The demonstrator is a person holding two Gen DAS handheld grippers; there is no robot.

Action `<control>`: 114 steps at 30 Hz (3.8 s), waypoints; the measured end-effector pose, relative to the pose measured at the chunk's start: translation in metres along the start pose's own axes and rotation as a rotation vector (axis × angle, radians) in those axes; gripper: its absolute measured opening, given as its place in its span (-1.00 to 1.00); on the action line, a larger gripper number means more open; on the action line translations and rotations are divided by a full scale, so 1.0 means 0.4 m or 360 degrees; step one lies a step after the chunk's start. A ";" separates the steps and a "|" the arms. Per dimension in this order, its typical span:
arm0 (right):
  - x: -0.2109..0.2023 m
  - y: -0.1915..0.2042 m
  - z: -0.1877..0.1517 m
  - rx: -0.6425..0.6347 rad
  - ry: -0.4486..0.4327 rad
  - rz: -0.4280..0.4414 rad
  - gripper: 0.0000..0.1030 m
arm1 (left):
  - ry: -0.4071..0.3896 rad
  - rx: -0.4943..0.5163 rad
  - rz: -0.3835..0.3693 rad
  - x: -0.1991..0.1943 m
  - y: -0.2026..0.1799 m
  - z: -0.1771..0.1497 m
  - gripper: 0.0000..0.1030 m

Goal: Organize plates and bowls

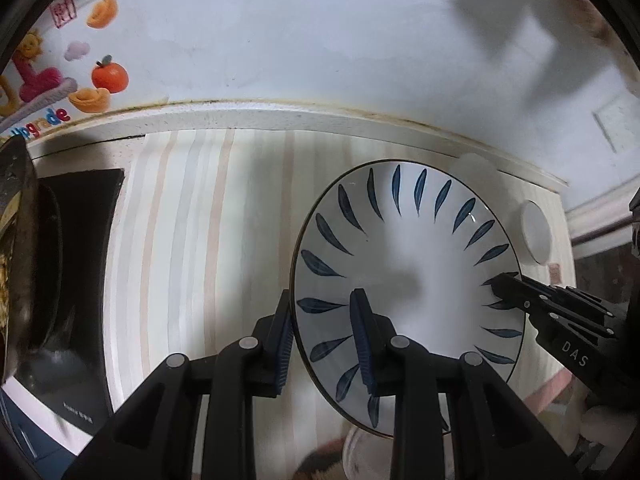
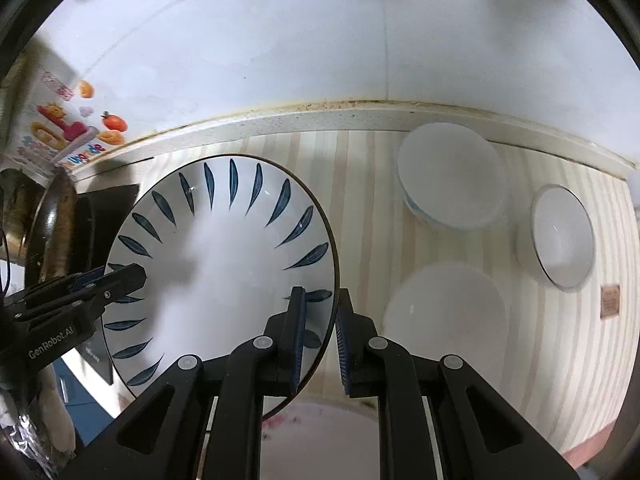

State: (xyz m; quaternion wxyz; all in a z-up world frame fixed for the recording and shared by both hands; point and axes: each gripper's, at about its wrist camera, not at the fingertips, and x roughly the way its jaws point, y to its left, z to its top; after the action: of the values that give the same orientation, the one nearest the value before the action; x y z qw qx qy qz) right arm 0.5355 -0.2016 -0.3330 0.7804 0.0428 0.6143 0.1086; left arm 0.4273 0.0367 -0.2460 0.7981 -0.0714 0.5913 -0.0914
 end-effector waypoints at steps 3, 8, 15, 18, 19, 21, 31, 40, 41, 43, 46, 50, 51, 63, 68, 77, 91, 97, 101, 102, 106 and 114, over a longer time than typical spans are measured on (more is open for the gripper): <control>-0.064 -0.010 -0.060 0.0020 -0.0037 0.0008 -0.69 | -0.0021 0.0031 -0.0012 -0.025 -0.026 -0.040 -0.52; -0.123 -0.034 -0.168 0.0054 -0.0059 0.0011 -0.69 | -0.0032 0.0100 -0.0020 -0.064 -0.072 -0.127 -0.52; -0.152 -0.078 -0.337 0.0101 -0.0034 -0.0014 -0.69 | 0.0074 0.0184 -0.0029 -0.021 -0.115 -0.257 -0.52; -0.132 -0.110 -0.412 0.0146 0.0014 -0.0016 -0.69 | 0.0153 0.0208 -0.0031 0.020 -0.133 -0.302 -0.52; -0.124 -0.120 -0.430 0.0158 0.0027 -0.0017 -0.69 | 0.0184 0.0219 -0.0028 0.037 -0.141 -0.317 -0.52; -0.102 -0.143 -0.470 0.0187 0.0061 -0.0021 -0.69 | 0.0239 0.0230 -0.0012 0.074 -0.156 -0.344 -0.52; 0.000 -0.206 -0.576 0.0245 0.0153 -0.0029 -0.69 | 0.0356 0.0277 0.0085 0.183 -0.193 -0.379 -0.52; 0.047 -0.215 -0.592 0.0234 0.0163 -0.0006 -0.69 | 0.0404 0.0248 0.0153 0.218 -0.190 -0.384 -0.52; 0.049 -0.216 -0.595 0.0240 0.0155 -0.0004 -0.69 | 0.0397 0.0245 0.0157 0.218 -0.192 -0.384 -0.51; 0.050 -0.217 -0.584 0.0245 0.0149 0.0003 -0.69 | 0.0393 0.0244 0.0164 0.220 -0.197 -0.381 -0.51; 0.049 -0.226 -0.579 0.0268 0.0153 0.0033 -0.69 | 0.0388 0.0226 0.0158 0.220 -0.194 -0.384 -0.51; 0.048 -0.239 -0.579 0.0321 0.0162 0.0080 -0.67 | 0.0398 0.0214 0.0142 0.225 -0.193 -0.389 -0.51; 0.047 -0.243 -0.581 0.0337 0.0164 0.0095 -0.65 | 0.0403 0.0212 0.0136 0.224 -0.185 -0.394 -0.51; 0.049 -0.276 -0.579 0.0491 0.0199 0.0238 -0.65 | 0.0474 0.0080 0.0062 0.221 -0.148 -0.383 -0.51; 0.048 -0.273 -0.582 0.0505 0.0212 0.0234 -0.64 | 0.0463 0.0089 0.0084 0.208 -0.150 -0.386 -0.51; -0.022 -0.256 -0.591 0.0460 0.0148 0.0162 -0.59 | 0.0276 0.0193 0.0172 0.080 -0.181 -0.419 -0.51; -0.402 -0.094 -0.733 0.0309 -0.0157 0.0000 -0.39 | 0.0048 0.0320 0.0086 -0.196 -0.253 -0.542 -0.51; -0.489 -0.049 -0.783 0.0226 -0.0203 -0.0013 -0.19 | -0.0010 0.0314 0.0081 -0.257 -0.270 -0.574 -0.50; -0.508 -0.071 -0.769 0.0216 -0.0205 0.0043 -0.09 | -0.0031 0.0255 0.0096 -0.262 -0.285 -0.551 -0.47; -0.507 -0.090 -0.753 0.0222 -0.0202 0.0069 -0.05 | -0.0029 0.0245 0.0104 -0.257 -0.291 -0.544 -0.45; -0.471 -0.164 -0.668 0.0214 -0.0207 0.0112 0.08 | -0.0027 0.0182 0.0144 -0.198 -0.323 -0.464 -0.43; -0.241 -0.382 -0.396 0.0285 -0.0097 0.0153 0.08 | 0.0047 0.0040 0.0211 0.046 -0.400 -0.221 -0.43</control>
State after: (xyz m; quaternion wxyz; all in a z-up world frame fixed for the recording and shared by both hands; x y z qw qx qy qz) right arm 0.3788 -0.3821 -0.3104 0.7857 0.1450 0.5947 0.0893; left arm 0.3380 -0.1236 -0.2532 0.7945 -0.0207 0.6051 -0.0469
